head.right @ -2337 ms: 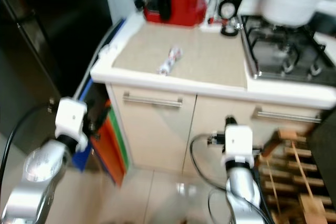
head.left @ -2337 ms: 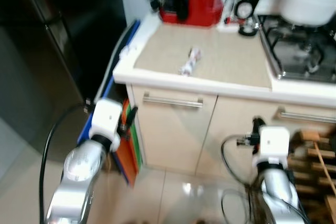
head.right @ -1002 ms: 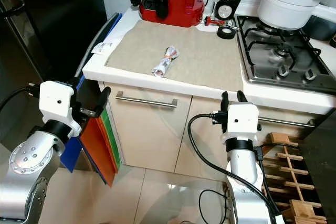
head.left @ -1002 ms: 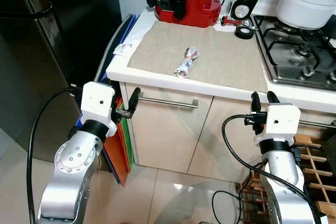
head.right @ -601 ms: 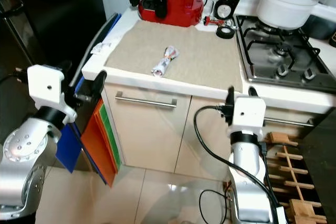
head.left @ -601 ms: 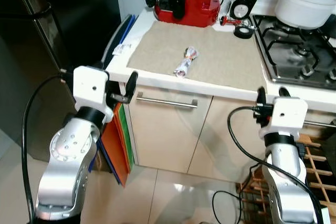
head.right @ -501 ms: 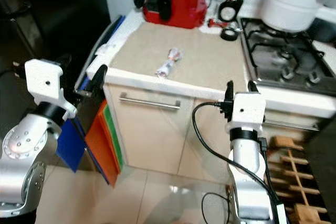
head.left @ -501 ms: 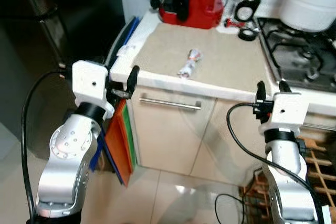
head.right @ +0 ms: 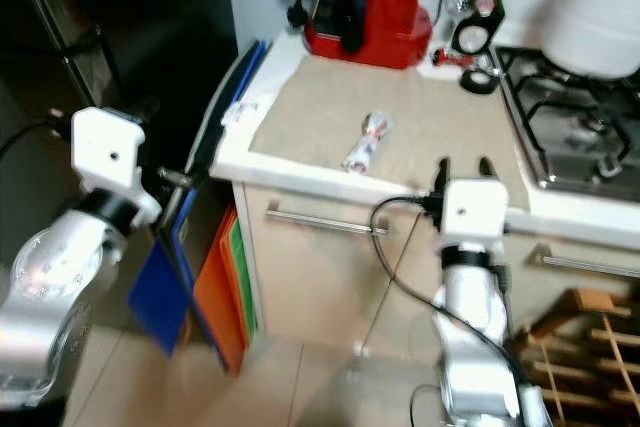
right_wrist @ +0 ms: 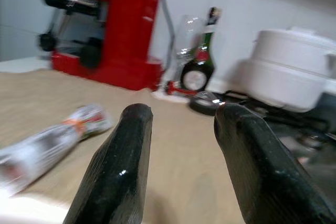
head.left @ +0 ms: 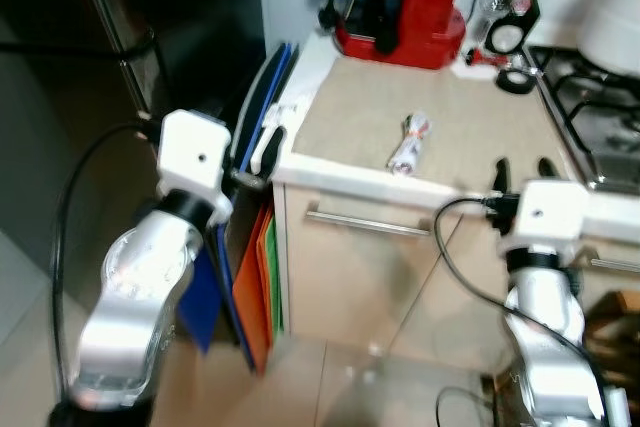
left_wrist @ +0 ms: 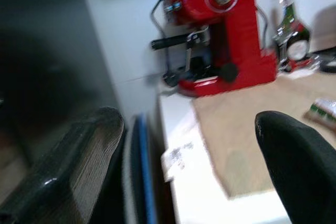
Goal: Restocking fridge
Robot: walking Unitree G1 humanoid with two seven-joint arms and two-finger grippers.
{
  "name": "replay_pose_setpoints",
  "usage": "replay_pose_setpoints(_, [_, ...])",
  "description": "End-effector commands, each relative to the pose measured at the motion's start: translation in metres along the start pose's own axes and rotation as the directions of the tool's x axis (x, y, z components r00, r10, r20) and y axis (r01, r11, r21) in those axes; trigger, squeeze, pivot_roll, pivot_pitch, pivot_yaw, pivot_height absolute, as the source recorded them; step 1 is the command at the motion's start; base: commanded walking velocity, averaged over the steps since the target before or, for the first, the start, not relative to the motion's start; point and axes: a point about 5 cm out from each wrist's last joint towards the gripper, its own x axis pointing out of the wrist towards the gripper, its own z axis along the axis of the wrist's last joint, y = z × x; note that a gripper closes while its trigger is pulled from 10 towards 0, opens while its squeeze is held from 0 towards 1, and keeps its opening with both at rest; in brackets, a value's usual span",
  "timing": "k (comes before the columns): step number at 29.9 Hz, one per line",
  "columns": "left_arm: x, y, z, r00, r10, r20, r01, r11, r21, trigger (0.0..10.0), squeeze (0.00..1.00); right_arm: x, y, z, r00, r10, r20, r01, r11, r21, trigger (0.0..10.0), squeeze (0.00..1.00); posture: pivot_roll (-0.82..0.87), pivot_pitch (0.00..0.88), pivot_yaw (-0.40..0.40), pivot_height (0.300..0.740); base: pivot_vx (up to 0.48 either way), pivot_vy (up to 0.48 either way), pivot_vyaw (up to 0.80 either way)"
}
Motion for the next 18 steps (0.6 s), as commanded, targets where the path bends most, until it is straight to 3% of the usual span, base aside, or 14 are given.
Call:
replay_pose_setpoints(1, [0.004,-0.008,0.003,0.999,-0.047,0.012,0.047,0.999,-0.005,10.0,0.00,0.000,-0.008,0.001,1.000,-0.020,0.013,0.020,1.000,-0.021,10.0,0.00,0.04,0.000,0.002,0.740,0.465,0.000,-0.63])
replay_pose_setpoints(6, [0.007,-0.011,0.006,0.997,-0.072,0.027,0.072,0.997,0.005,10.0,0.00,-0.002,-0.007,0.003,0.999,-0.020,0.035,0.020,1.000,-0.017,10.0,0.00,0.04,0.000,0.004,0.740,0.466,0.000,-0.61])
replay_pose_setpoints(8, [0.008,-0.014,0.008,0.995,-0.088,0.037,0.088,0.996,-0.003,10.0,0.00,-0.003,-0.007,0.003,0.999,-0.027,0.032,0.027,0.999,-0.023,10.0,0.00,0.04,0.000,0.006,0.740,0.480,0.000,0.00])
replay_pose_setpoints(14, [0.017,-0.016,0.015,0.990,-0.137,0.024,0.138,0.990,-0.027,10.0,0.00,-0.004,-0.006,0.003,0.999,-0.032,0.033,0.033,0.999,-0.028,10.0,0.00,0.04,0.000,0.012,0.740,0.000,0.000,0.00])
replay_pose_setpoints(18, [0.029,-0.007,0.026,0.988,-0.155,0.019,0.156,0.986,-0.066,10.0,0.00,-0.005,-0.005,0.004,0.999,-0.038,0.036,0.039,0.999,-0.021,10.0,0.00,0.04,0.000,0.025,0.740,0.000,0.000,0.00])
